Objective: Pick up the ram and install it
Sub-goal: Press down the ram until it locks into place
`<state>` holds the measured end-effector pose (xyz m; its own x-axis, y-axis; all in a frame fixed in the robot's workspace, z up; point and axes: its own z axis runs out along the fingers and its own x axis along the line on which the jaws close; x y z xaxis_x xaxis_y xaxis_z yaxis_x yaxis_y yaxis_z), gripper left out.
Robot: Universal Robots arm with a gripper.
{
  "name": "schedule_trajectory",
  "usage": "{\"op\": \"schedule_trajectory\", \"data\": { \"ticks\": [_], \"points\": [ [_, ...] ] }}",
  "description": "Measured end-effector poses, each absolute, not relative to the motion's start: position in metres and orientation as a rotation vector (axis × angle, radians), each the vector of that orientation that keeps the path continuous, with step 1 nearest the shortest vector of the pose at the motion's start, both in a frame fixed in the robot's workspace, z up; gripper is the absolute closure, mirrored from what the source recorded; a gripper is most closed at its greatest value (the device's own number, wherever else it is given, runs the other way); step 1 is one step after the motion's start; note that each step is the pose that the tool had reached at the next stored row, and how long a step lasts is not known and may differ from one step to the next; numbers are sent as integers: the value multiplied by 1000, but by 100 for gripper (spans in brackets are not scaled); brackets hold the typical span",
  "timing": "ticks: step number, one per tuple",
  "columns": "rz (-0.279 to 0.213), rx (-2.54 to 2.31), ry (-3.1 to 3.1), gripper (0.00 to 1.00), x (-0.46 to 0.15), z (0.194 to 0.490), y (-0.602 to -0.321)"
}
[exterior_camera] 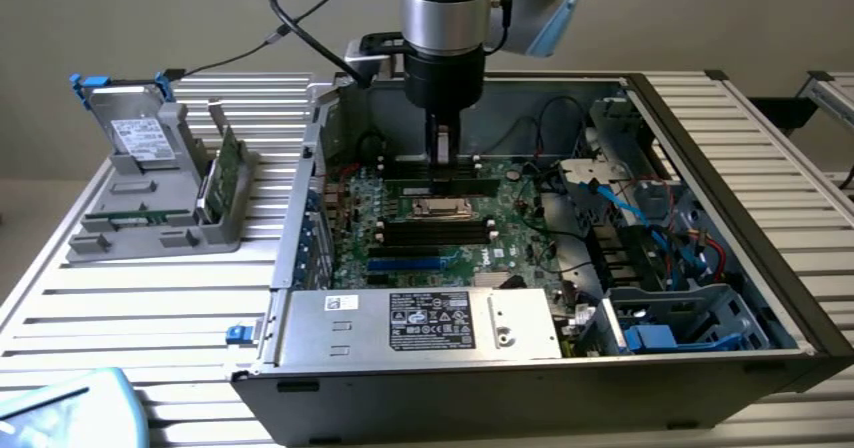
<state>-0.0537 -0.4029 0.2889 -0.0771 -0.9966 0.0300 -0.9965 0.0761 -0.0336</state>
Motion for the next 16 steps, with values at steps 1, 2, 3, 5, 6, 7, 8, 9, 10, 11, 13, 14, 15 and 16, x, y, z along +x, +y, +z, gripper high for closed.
{"op": "schedule_trajectory", "data": {
  "ticks": [1,2,3,5,6,7,8,9,10,11,13,14,15,16],
  "points": [
    [-72,-2132,2306,86,-54,287,-403],
    [-73,-2130,2309,86,-54,286,-403],
    [-74,-2128,2311,86,-54,284,-403],
    [-76,-2124,2316,86,-54,281,-403],
    [-77,-2123,2319,86,-54,279,-403],
    [-78,-2121,2321,86,-54,277,-403],
    [-79,-2118,2324,86,-54,276,-403],
    [-79,-2116,2327,86,-55,274,-403],
    [-79,-2113,2330,86,-55,272,-403],
    [-79,-2110,2332,86,-55,270,-403],
    [-80,-2104,2338,86,-55,266,-403],
    [-80,-2101,2340,86,-55,265,-403],
    [-80,-2099,2343,86,-55,263,-403],
    [-80,-2096,2345,86,-55,261,-403]
  ]
}}
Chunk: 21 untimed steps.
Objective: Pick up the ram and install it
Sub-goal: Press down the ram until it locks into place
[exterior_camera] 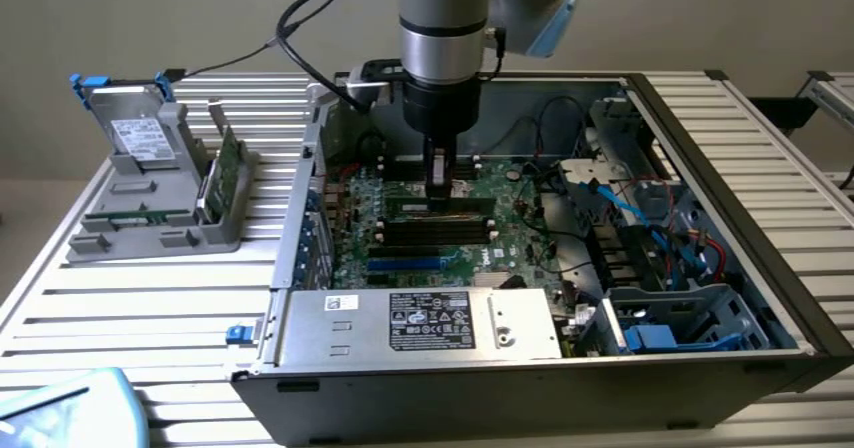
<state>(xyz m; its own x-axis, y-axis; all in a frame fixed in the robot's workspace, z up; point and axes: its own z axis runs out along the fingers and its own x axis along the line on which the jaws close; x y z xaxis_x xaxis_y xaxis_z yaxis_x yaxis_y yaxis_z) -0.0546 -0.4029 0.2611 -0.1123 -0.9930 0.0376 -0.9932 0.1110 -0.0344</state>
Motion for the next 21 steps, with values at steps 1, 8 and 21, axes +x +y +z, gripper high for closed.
{"op": "schedule_trajectory", "data": {
  "ticks": [1,8,21],
  "points": [
    [79,2087,-2340,86,-55,259,-403],
    [80,2078,-2348,86,-55,247,-403],
    [82,2092,-2335,86,-55,237,-403]
  ]
}}
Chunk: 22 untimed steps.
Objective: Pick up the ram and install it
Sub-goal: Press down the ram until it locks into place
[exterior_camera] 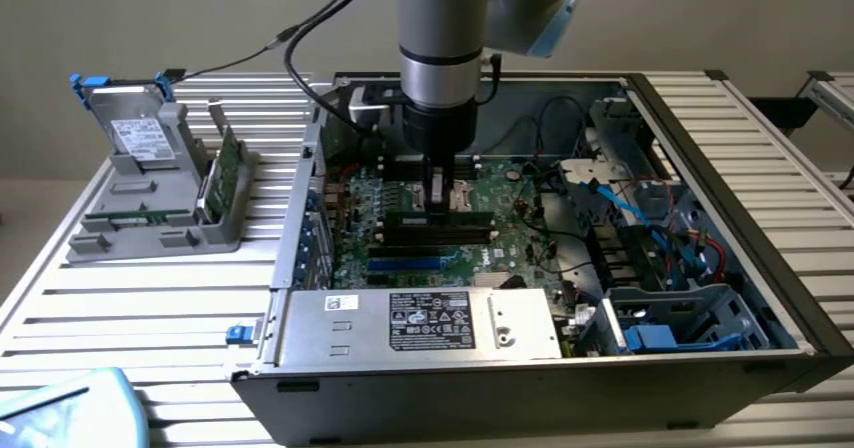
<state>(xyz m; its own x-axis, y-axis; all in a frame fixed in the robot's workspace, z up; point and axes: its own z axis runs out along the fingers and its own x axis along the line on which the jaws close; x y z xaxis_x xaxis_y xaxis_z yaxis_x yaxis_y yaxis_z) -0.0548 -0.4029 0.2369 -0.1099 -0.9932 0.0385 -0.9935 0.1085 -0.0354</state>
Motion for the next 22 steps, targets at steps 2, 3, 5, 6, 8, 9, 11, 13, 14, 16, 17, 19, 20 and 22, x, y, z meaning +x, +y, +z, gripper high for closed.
{"op": "schedule_trajectory", "data": {
  "ticks": [2,3,5,6,8,9,11,13,14,16,17,19,20,22],
  "points": [
    [83,2104,-2325,86,-55,236,-403],
    [84,2109,-2319,86,-55,235,-403],
    [86,2124,-2304,86,-55,234,-403],
    [87,2132,-2297,86,-55,234,-403],
    [89,2145,-2282,86,-55,233,-403],
    [90,2150,-2277,86,-55,232,-403],
    [92,2152,-2274,86,-55,232,-403],
    [92,2153,-2273,86,-55,231,-403],
    [93,2153,-2272,86,-56,231,-403],
    [95,2152,-2271,86,-56,231,-403],
    [95,2152,-2271,86,-56,231,-403],
    [95,2152,-2271,86,-56,230,-403],
    [95,2153,-2271,86,-56,229,-403],
    [95,2152,-2271,86,-56,228,-403]
  ]
}}
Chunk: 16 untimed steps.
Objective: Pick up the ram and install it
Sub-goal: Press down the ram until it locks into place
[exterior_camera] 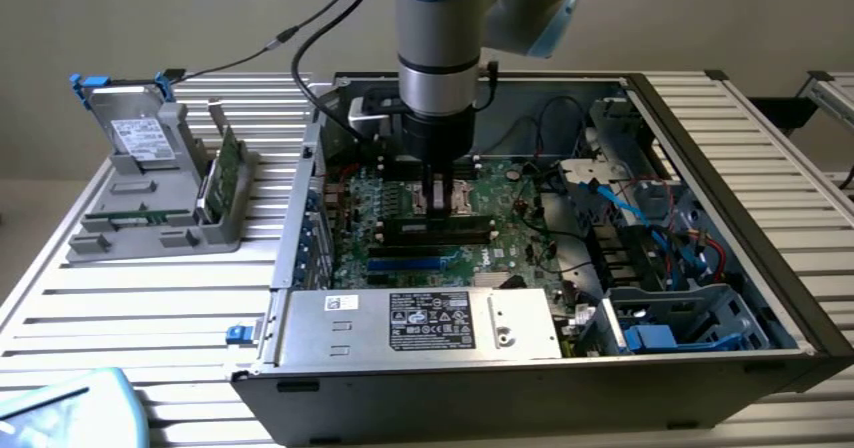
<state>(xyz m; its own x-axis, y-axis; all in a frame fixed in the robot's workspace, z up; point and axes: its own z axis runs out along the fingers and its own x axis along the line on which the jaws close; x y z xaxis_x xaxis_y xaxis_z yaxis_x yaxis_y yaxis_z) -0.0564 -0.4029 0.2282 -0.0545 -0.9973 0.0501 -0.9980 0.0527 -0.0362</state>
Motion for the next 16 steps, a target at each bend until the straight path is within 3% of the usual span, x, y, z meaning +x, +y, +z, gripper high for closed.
{"op": "schedule_trajectory", "data": {
  "ticks": [16],
  "points": [
    [96,2152,-2271,86,-57,223,-403]
  ]
}}
